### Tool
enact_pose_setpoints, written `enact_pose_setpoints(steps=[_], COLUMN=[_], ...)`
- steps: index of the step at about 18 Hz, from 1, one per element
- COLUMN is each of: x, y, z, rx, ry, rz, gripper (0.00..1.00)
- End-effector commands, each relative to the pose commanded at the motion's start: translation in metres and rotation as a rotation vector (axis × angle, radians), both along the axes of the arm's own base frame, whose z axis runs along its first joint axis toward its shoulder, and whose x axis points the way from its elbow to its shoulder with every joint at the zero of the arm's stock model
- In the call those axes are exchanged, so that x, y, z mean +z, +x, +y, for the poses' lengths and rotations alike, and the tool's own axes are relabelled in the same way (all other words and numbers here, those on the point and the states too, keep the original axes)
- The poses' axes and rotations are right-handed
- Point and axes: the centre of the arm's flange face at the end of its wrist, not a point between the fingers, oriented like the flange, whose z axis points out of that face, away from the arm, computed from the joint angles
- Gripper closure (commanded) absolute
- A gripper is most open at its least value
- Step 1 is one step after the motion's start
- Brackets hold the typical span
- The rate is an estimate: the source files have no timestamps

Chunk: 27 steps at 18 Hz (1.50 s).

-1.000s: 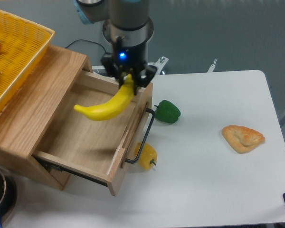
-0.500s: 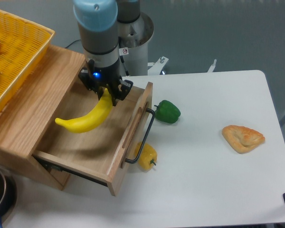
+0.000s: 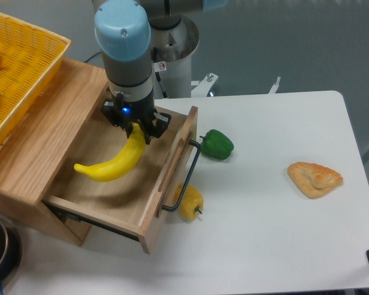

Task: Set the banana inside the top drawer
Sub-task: 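Lower the banana into the drawer until it rests on the bottom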

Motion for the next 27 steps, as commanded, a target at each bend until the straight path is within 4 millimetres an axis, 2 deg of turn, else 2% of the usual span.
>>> enact_pose_setpoints(steps=[8, 12, 27], x=[-0.017, -0.025, -0.042], y=[-0.001, 0.002, 0.003], z=[0.010, 0.022, 0.027], rx=[0.012, 0.023, 0.015], ry=[-0.021, -0.010, -0.035], rz=[-0.013, -0.004, -0.017], gripper=[0.84, 0.84, 0.82])
